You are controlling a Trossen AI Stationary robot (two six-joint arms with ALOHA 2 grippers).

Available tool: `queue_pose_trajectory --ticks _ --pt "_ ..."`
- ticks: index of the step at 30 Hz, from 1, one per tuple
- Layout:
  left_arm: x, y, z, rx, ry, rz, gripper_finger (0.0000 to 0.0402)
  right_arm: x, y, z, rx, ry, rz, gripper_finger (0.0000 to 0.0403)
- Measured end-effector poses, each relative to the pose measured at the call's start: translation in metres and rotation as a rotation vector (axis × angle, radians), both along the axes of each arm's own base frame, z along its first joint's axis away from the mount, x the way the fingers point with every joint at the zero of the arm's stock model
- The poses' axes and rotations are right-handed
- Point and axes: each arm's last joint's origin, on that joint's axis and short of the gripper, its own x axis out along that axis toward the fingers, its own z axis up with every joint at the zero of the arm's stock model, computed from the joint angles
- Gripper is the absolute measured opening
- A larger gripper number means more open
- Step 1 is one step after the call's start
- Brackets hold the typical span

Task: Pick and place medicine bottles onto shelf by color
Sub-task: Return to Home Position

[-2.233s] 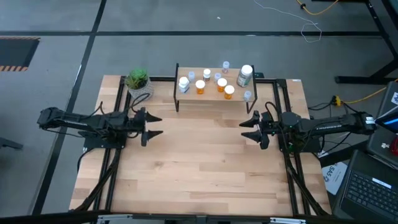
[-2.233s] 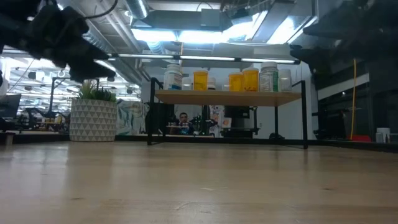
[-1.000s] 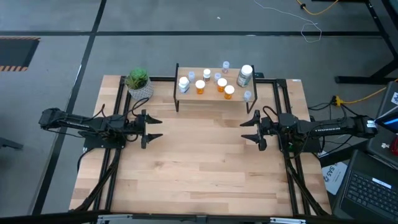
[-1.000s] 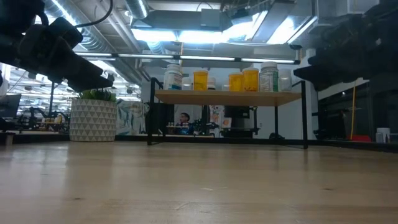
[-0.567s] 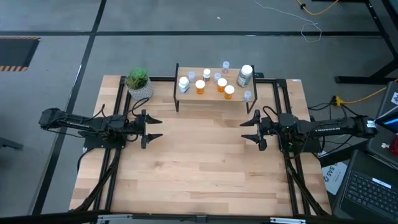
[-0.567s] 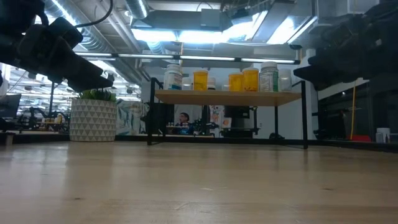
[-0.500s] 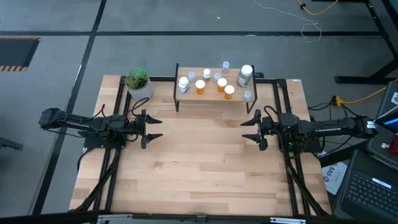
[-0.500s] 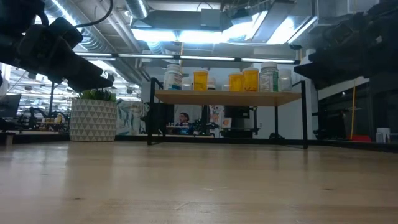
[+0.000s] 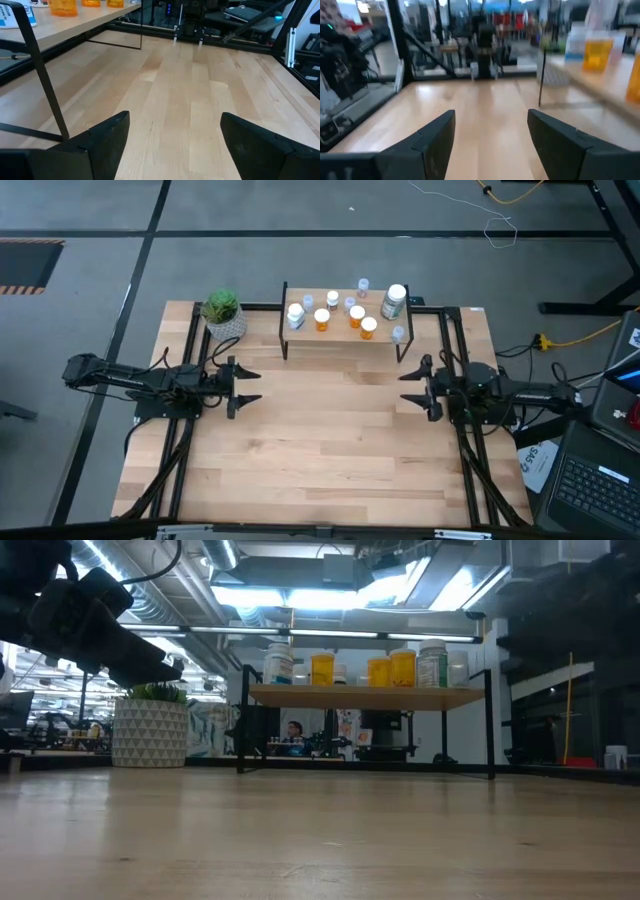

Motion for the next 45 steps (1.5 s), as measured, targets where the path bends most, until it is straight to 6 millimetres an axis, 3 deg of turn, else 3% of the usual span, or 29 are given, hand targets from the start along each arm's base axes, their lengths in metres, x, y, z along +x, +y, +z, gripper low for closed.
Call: queue_pose_trajectory --ticks 3,45 --pt "0.0 0.0 0.0 0.0 0.0 0.0 0.0308 -0.0032 0.0003 0.005 -0.014 -0.06 0.003 0.0251" --pt "0.0001 0.0 0.0005 0.0 -0.005 0.0 0.0308 -0.0025 0.0006 0.0029 0.01 -0.038 -0.012 0.0251"
